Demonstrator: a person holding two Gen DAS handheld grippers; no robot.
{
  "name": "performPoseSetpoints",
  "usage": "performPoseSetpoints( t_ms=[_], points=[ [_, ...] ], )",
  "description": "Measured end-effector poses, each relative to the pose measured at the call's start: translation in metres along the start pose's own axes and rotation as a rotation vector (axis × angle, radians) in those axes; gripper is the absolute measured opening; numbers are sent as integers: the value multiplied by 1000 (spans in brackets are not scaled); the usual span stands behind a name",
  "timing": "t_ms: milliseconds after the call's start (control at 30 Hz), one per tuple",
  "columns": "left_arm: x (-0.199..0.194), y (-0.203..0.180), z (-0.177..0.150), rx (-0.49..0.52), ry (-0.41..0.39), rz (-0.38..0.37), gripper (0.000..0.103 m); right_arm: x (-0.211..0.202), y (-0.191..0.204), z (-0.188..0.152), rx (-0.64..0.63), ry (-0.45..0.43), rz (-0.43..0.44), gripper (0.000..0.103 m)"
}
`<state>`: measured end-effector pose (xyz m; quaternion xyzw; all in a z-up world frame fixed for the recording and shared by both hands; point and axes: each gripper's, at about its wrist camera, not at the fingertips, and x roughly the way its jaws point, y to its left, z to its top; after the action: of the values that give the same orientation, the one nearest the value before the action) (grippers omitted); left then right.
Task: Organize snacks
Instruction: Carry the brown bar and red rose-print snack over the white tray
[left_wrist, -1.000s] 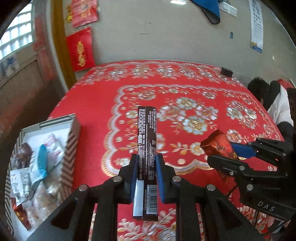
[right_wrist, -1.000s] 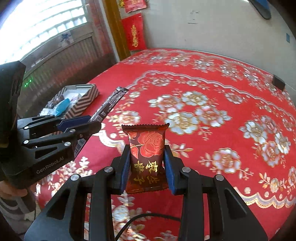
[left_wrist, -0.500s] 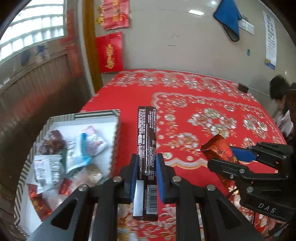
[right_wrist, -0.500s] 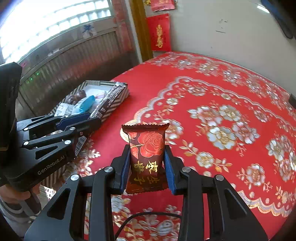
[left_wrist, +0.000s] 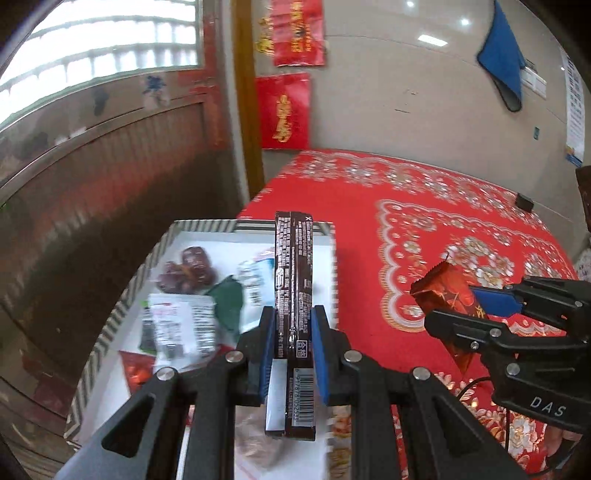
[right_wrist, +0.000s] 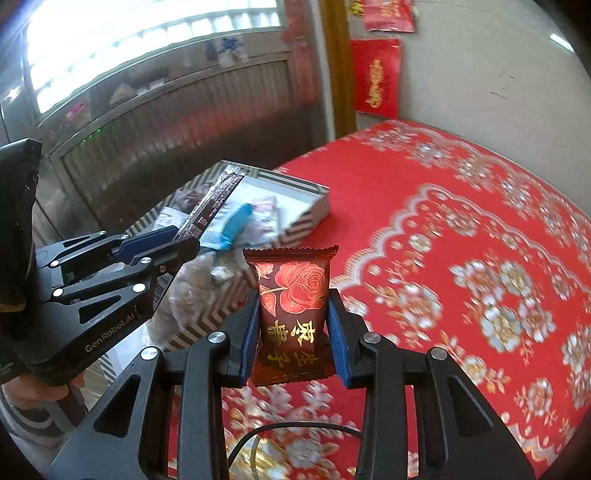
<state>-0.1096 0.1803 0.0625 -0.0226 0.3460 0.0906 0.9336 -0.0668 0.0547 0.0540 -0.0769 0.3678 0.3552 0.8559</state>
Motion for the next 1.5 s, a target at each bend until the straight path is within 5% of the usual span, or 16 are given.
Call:
performPoseSetpoints(
  t_ms=[433, 1500],
  points=[
    [-5, 65, -13, -112, 3, 98, 21, 30, 39, 29, -67, 13, 66, 33],
    [30, 90, -34, -185, 69, 163, 27, 96, 84, 45, -116, 89, 128, 34]
  ],
)
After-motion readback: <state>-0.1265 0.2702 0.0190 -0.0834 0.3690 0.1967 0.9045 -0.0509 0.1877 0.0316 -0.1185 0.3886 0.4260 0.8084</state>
